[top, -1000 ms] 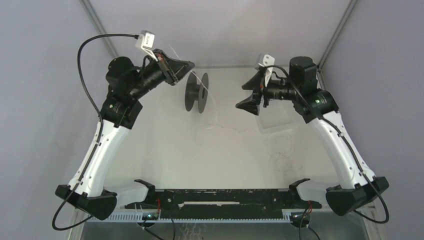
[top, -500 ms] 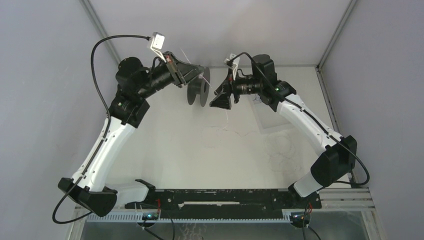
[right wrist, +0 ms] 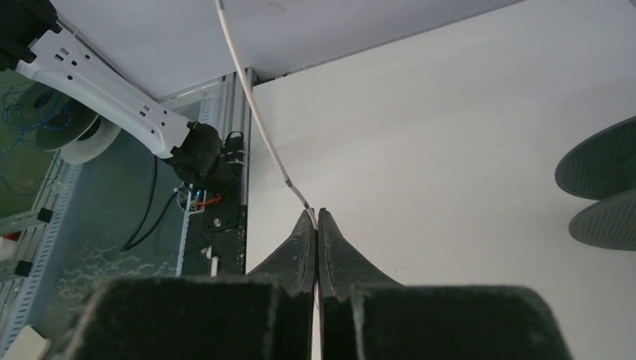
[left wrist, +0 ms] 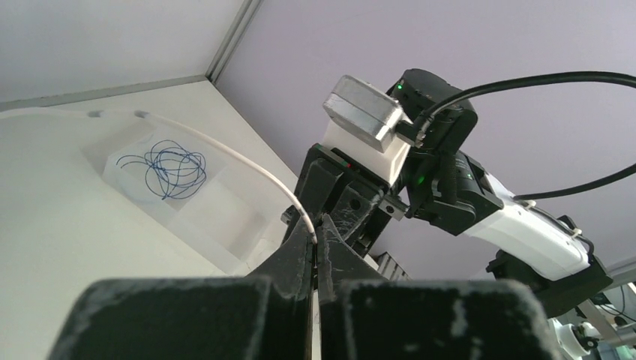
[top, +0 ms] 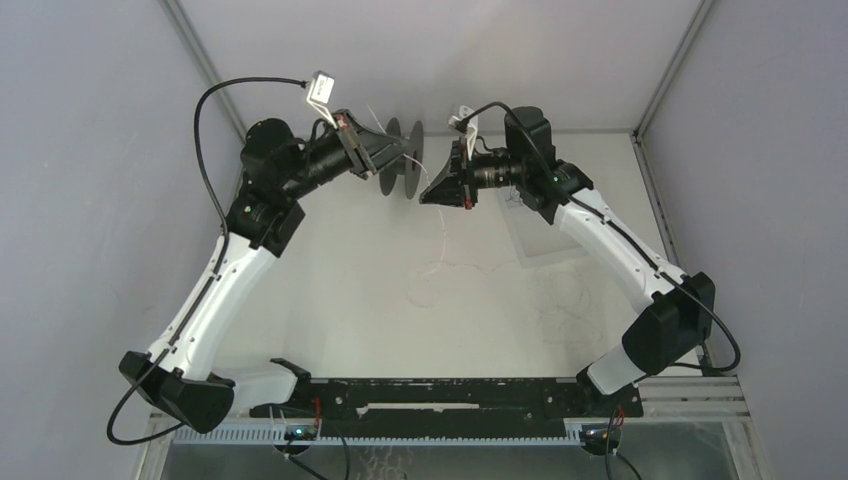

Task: Wrap the cables
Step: Adjust the cable at the center of the board, then pick up the cable reel from the center of the board.

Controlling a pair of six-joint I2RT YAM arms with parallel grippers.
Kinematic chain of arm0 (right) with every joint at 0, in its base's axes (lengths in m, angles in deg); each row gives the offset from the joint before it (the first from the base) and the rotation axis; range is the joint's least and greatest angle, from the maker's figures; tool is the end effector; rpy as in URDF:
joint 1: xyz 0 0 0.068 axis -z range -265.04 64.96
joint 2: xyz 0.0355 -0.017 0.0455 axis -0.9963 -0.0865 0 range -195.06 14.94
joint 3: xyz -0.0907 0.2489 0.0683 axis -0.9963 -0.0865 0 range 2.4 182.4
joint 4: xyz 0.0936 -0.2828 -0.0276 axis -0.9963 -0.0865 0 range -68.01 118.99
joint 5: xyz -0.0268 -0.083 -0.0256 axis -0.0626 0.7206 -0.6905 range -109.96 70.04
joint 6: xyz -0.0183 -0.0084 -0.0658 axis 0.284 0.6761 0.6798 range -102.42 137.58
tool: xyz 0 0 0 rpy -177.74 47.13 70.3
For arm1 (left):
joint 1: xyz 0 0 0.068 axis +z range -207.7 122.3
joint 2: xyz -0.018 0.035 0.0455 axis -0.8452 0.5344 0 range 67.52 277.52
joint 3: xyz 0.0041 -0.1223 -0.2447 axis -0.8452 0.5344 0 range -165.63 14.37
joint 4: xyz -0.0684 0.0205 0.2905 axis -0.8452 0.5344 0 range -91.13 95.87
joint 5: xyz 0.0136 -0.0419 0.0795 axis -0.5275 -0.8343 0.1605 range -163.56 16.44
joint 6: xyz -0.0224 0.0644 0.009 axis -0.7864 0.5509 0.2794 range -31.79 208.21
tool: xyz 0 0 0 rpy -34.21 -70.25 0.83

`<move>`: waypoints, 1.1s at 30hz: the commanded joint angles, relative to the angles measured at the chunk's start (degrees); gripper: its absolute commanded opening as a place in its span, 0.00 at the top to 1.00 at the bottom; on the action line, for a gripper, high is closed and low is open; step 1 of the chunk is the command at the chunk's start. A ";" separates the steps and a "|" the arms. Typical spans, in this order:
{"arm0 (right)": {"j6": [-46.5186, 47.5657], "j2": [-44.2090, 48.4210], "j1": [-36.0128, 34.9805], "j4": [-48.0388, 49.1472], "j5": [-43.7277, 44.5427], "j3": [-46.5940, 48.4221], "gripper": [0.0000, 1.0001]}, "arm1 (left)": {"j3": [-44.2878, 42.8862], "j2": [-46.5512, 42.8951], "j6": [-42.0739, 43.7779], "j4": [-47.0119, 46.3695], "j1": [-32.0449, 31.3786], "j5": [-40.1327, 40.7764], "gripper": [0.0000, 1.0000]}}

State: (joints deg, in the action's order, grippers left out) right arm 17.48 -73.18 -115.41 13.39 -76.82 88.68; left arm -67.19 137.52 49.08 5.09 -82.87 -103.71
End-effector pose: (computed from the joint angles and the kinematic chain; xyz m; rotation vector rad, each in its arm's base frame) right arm 0.3195 0.2412 0.3976 -1.1555 1.5442 1.2820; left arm 0.2759 -0.1605 0.4896 0.2693 1.6094 -1.2712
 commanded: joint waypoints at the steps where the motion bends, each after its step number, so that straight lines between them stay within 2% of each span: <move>1: -1.57 3.92 1.52 3.34 -0.76 -0.73 1.00 | 0.83 0.39 0.11 -1.89 0.94 1.97 0.99; 4: -6.25 5.46 5.35 7.17 0.85 -3.91 1.00 | 0.08 1.56 2.48 -1.04 4.61 4.66 0.73; 7: -8.50 5.76 8.96 6.58 2.16 -5.16 1.00 | -0.97 4.09 5.55 -0.38 9.25 8.59 0.32; 8: -8.66 5.70 10.07 5.83 2.47 -5.42 1.00 | -1.61 5.39 7.26 0.18 10.57 10.44 0.22; 10: -8.98 5.84 11.80 5.33 3.45 -6.26 1.00 | -3.39 9.01 11.62 1.57 12.44 14.12 0.13; 15: -9.39 5.94 14.67 5.04 3.87 -8.27 1.00 | -13.99 23.58 24.19 5.15 12.97 23.81 0.07; 21: -8.51 5.40 15.63 4.54 3.87 -9.89 1.00 | -29.40 42.75 30.89 5.65 12.44 28.01 0.03; 27: -8.02 3.67 16.28 4.07 4.03 -11.19 1.00 | -41.71 55.28 33.63 4.53 12.17 30.21 0.18; 33: -7.42 2.50 16.90 3.48 4.57 -11.28 1.00 | -46.13 60.44 33.50 1.51 11.50 27.62 0.18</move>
State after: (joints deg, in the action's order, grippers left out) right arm 9.57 -70.25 -99.04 16.19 -72.76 77.51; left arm -107.43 197.71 80.79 11.45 -70.50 -75.25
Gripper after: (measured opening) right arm 0.008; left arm 0.820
